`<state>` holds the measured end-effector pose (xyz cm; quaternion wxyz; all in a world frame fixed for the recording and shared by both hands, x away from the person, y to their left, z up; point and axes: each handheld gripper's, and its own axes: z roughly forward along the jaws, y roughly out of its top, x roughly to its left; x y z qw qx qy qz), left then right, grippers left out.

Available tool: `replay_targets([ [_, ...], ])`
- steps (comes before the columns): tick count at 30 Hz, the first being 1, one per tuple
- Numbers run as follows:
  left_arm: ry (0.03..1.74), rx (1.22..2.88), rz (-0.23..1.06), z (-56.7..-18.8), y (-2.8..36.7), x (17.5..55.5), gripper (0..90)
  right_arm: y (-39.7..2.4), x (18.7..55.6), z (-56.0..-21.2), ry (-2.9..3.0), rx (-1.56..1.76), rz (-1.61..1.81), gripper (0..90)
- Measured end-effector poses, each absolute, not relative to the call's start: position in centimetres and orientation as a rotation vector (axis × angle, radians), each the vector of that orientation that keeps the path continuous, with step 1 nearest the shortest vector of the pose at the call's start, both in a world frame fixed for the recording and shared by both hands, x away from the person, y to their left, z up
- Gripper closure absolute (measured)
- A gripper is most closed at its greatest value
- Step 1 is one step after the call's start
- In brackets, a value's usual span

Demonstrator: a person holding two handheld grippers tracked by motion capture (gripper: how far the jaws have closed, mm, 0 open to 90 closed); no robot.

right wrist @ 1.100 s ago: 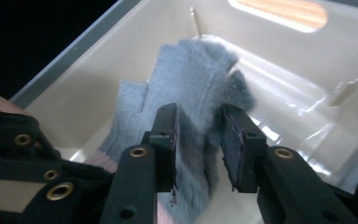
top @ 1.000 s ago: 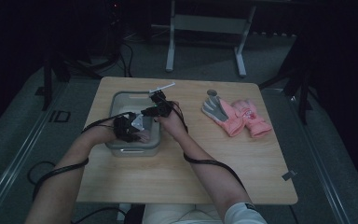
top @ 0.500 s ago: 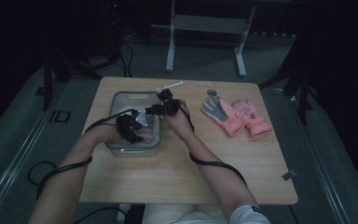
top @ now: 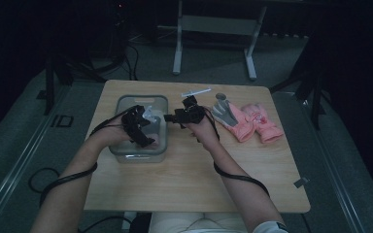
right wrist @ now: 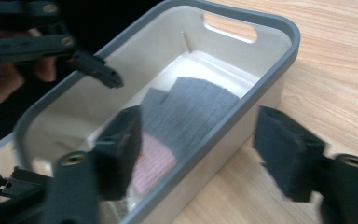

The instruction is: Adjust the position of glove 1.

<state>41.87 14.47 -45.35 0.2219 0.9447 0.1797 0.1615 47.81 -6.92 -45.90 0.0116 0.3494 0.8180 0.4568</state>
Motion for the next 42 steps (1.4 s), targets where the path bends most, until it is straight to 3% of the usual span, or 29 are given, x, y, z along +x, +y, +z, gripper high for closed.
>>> replay_targets([
  [5,0.462,2.603,0.423,-44.8,12.7,41.4,6.6,-8.9,47.2,-45.5,2.552,1.031,1.420,18.7],
  [12,0.366,2.590,0.310,-44.6,9.9,40.2,6.6,-12.4,46.7,-44.3,2.489,0.993,1.419,17.9],
  [20,0.241,2.574,0.310,-45.0,6.3,37.3,7.0,-17.6,45.4,-43.9,2.378,0.955,1.471,14.0],
  [29,0.233,2.541,0.217,-47.1,3.8,35.4,7.0,-21.8,44.5,-44.7,2.430,0.986,1.479,13.6],
  [38,0.245,2.626,0.169,-51.6,2.6,33.6,7.0,-24.9,43.6,-44.5,2.343,1.008,1.405,9.8],
  [41,0.240,2.659,0.135,-53.1,2.5,32.8,7.0,-25.5,43.2,-45.1,2.358,0.986,1.347,12.3],
  [42,0.228,2.667,0.129,-53.4,2.5,32.6,7.0,-25.8,43.0,-45.5,2.367,0.973,1.332,19.9],
])
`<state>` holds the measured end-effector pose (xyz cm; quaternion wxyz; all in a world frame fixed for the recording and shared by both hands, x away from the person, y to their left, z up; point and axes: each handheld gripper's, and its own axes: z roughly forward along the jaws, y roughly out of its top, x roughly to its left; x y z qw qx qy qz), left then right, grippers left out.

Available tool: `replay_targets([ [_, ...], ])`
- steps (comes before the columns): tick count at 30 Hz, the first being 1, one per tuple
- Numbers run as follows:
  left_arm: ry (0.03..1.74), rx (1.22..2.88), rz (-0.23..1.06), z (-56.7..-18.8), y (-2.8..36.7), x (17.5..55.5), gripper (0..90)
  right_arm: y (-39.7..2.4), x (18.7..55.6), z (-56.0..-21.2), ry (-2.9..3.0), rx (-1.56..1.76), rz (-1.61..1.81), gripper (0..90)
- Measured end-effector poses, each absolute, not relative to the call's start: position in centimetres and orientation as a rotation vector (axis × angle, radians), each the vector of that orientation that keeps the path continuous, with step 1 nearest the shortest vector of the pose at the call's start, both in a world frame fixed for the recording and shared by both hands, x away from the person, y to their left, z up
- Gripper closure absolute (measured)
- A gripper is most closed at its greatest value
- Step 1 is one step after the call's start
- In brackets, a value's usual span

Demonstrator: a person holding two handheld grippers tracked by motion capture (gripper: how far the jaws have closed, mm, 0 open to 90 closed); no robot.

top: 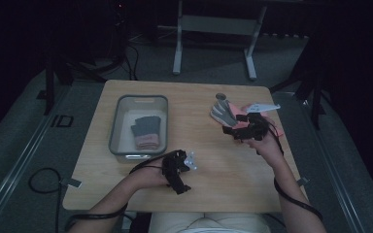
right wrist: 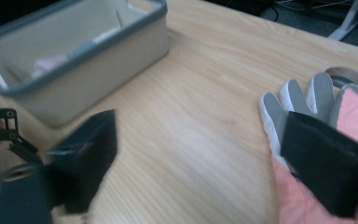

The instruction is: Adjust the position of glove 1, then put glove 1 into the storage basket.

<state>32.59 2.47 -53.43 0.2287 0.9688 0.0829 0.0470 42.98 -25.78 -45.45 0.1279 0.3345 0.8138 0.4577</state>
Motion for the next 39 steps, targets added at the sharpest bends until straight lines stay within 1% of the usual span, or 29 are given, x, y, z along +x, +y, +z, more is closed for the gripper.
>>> replay_targets([
  [1,0.226,2.673,0.112,-53.8,2.5,32.3,7.0,-25.9,43.0,-45.7,2.381,0.974,1.312,29.5],
  [2,0.232,2.674,0.112,-54.0,2.5,32.0,7.0,-26.3,43.0,-46.0,2.404,0.979,1.260,41.6],
  [4,0.241,2.664,0.099,-54.2,2.5,31.6,7.0,-26.7,43.2,-46.5,2.419,1.018,1.210,54.5],
  [6,0.242,2.650,0.120,-54.4,2.5,31.1,7.0,-27.1,43.6,-47.1,2.434,1.076,1.155,66.4],
  [7,0.234,2.650,0.122,-54.5,2.5,30.8,7.0,-27.2,43.7,-47.4,2.439,1.080,1.126,71.6],
  [10,0.227,2.637,0.133,-54.6,2.8,30.3,7.0,-27.2,44.2,-48.0,2.442,1.081,1.074,77.5],
  [13,0.222,2.605,0.146,-54.6,3.1,30.2,7.1,-27.1,44.7,-48.1,2.440,1.073,1.053,77.0],
  [15,0.252,2.602,0.217,-54.8,3.4,30.2,7.7,-27.1,45.5,-47.9,2.417,1.066,1.039,73.2],
  [16,0.252,2.602,0.217,-54.8,3.4,30.2,7.3,-27.1,45.5,-47.9,2.417,1.066,1.039,73.2],
  [18,0.273,2.586,0.244,-54.8,3.5,30.3,7.5,-27.0,46.5,-47.6,2.395,1.060,1.029,70.1],
  [19,0.274,2.572,0.237,-54.8,3.5,30.2,7.5,-26.9,47.1,-47.6,2.386,1.056,1.017,69.5],
  [21,0.283,2.556,0.224,-54.8,3.4,30.0,7.5,-26.7,48.3,-47.6,2.390,1.036,0.996,64.5],
  [24,0.264,2.567,0.221,-55.0,3.0,29.8,7.5,-26.1,50.3,-48.1,2.397,1.003,0.930,63.8],
  [26,0.245,2.554,0.193,-55.2,2.8,29.7,7.4,-25.6,51.4,-48.6,2.413,0.984,0.892,63.8],
  [31,0.214,2.543,0.170,-55.2,2.5,29.9,7.3,-25.0,53.4,-50.3,2.464,0.961,0.772,64.5],
  [36,0.198,2.513,0.166,-55.0,2.3,29.8,7.3,-24.6,54.5,-52.1,2.499,0.978,0.662,62.2],
  [38,0.198,2.501,0.170,-54.9,2.4,29.8,7.3,-24.5,54.6,-52.4,2.498,0.982,0.659,66.5],
  [39,0.198,2.501,0.170,-54.9,2.4,29.8,7.3,-24.5,54.6,-52.4,2.498,0.982,0.659,66.5],
])
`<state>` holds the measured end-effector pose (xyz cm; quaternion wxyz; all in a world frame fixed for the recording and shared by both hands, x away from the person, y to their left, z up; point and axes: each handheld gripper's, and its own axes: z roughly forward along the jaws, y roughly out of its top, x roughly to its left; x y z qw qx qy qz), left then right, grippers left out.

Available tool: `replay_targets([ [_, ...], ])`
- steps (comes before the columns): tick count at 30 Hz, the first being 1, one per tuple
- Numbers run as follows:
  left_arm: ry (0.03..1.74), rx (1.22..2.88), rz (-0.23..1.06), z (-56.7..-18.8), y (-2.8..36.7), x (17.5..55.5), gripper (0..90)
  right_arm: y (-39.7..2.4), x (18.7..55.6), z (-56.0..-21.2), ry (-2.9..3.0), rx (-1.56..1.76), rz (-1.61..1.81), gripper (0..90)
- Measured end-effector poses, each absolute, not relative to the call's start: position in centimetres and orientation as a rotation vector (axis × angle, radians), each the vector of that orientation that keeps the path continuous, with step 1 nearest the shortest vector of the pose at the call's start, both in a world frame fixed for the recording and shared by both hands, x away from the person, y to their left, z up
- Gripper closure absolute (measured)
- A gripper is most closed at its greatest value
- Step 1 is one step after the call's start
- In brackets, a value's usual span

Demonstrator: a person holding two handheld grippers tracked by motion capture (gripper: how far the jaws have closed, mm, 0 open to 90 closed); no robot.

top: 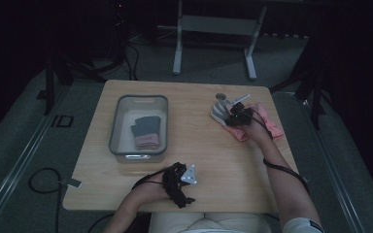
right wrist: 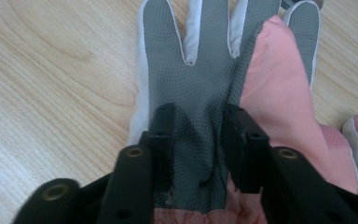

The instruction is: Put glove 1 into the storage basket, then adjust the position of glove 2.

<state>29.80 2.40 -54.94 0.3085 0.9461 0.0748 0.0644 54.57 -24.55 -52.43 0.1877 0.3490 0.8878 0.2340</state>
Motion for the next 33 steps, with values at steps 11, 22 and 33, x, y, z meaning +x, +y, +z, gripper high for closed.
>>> replay_targets([
  [11,0.179,2.501,0.192,-55.0,2.3,29.6,7.3,-24.9,52.7,-50.6,2.354,1.280,0.817,87.3],
  [22,0.187,2.470,0.222,-54.7,2.5,29.6,7.2,-23.9,43.7,-45.0,2.079,1.510,1.238,87.4],
  [33,0.151,2.446,0.237,-54.1,2.4,29.3,7.1,-21.3,39.0,-47.0,1.963,1.596,1.198,87.5],
])
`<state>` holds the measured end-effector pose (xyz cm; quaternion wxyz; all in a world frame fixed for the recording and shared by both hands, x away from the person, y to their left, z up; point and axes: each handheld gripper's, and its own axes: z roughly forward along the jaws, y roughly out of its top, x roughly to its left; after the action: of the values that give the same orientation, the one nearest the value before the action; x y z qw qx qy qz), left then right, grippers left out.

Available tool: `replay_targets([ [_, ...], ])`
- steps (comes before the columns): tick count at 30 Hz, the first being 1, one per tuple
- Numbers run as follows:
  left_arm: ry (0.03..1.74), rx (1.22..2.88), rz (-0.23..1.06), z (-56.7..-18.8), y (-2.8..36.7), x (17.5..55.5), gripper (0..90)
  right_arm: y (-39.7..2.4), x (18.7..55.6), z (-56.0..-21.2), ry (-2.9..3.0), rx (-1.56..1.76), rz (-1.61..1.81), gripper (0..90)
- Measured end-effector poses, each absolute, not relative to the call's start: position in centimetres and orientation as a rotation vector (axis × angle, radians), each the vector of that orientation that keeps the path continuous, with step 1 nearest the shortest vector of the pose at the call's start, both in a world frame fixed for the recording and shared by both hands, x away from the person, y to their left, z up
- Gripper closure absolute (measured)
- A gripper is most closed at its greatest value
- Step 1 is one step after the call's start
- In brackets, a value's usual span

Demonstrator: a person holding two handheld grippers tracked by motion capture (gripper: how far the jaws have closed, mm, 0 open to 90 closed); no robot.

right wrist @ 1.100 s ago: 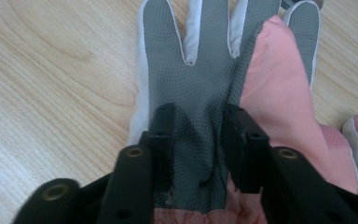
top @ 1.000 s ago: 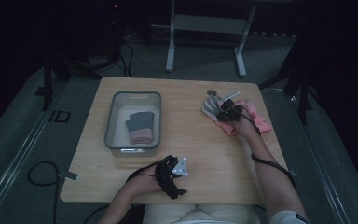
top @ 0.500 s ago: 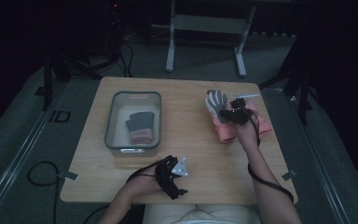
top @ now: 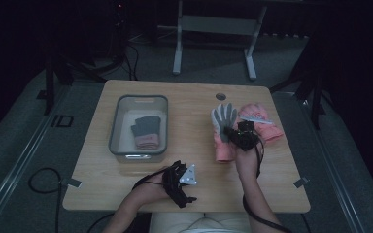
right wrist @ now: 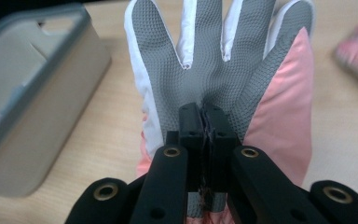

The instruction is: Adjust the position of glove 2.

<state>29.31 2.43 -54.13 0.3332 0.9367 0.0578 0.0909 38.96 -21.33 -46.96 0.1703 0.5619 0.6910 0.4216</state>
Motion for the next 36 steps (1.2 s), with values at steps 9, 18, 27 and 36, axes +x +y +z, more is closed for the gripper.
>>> replay_targets([
  [9,0.147,2.471,0.260,-54.7,2.4,29.5,6.7,-19.9,40.4,-50.9,1.969,1.691,1.109,87.3],
  [18,0.158,2.453,0.258,-54.4,2.6,29.5,6.7,-18.0,42.1,-52.8,1.981,1.722,1.004,85.8],
  [27,0.152,2.458,0.249,-54.5,2.6,29.4,6.7,-17.7,42.7,-53.2,1.965,1.749,1.001,78.9],
  [36,0.171,2.443,0.244,-54.8,2.6,29.5,6.7,-19.2,41.1,-49.3,1.958,1.602,1.145,69.6],
])
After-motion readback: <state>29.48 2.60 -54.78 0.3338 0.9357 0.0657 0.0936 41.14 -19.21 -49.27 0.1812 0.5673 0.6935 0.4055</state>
